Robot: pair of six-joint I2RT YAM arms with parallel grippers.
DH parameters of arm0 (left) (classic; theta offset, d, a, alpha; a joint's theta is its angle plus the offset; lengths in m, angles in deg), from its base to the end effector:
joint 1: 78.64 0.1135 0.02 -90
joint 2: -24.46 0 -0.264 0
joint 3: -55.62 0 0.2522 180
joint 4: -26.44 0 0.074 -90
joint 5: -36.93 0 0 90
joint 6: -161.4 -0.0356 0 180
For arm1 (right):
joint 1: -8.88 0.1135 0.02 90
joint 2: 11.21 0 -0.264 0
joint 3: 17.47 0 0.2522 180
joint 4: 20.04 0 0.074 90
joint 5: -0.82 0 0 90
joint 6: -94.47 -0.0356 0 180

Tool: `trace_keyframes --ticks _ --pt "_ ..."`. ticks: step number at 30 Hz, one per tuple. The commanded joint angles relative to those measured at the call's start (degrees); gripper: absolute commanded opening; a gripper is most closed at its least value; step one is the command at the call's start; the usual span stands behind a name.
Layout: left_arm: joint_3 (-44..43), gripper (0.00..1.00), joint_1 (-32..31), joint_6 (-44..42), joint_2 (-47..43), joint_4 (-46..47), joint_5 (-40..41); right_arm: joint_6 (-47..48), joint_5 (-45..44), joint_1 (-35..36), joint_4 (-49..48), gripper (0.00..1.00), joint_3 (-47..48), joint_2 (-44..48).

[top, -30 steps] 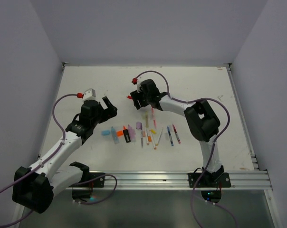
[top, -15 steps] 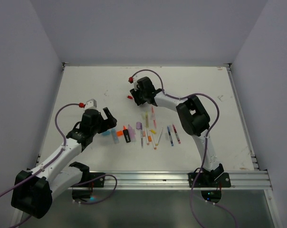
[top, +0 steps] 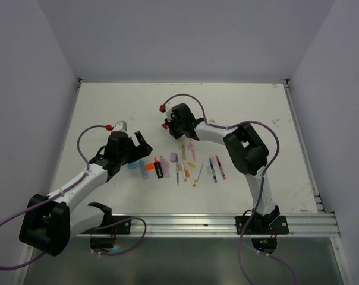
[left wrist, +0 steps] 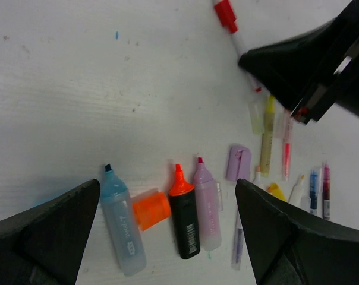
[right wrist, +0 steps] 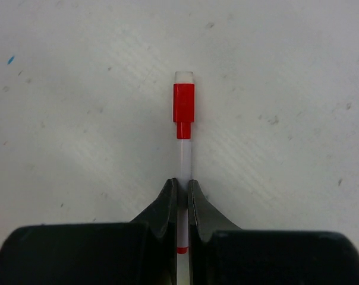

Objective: Open the pen caps

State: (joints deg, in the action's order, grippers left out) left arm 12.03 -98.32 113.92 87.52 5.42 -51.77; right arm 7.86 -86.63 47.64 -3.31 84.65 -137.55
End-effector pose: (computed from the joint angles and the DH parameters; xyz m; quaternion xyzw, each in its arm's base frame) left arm 0.2088 -0.0738 0.1936 -0.1844 0.8891 -0.2075 0.3639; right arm 0.3805 0.3075 0.1509 -0.3357 0.8454 0.1454 0.3892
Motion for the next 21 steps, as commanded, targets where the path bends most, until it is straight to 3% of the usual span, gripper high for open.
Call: trace_keyframes --ticks 1,12,21 --pt "-4.9 0.98 1.1 1.8 1.4 9.1 -6.0 -3.0 3.3 1.8 -4.7 0.00 -7.4 8.5" --pt "-5.1 0.84 0.7 9.4 4.2 25.8 -14.8 -16.9 6.9 4.4 -21.9 0.00 -30.5 31.3" --pt "-8.3 0.70 -3.1 9.6 6.7 26.6 -11.1 -19.7 7.1 7.6 -27.2 0.00 -36.9 36.6"
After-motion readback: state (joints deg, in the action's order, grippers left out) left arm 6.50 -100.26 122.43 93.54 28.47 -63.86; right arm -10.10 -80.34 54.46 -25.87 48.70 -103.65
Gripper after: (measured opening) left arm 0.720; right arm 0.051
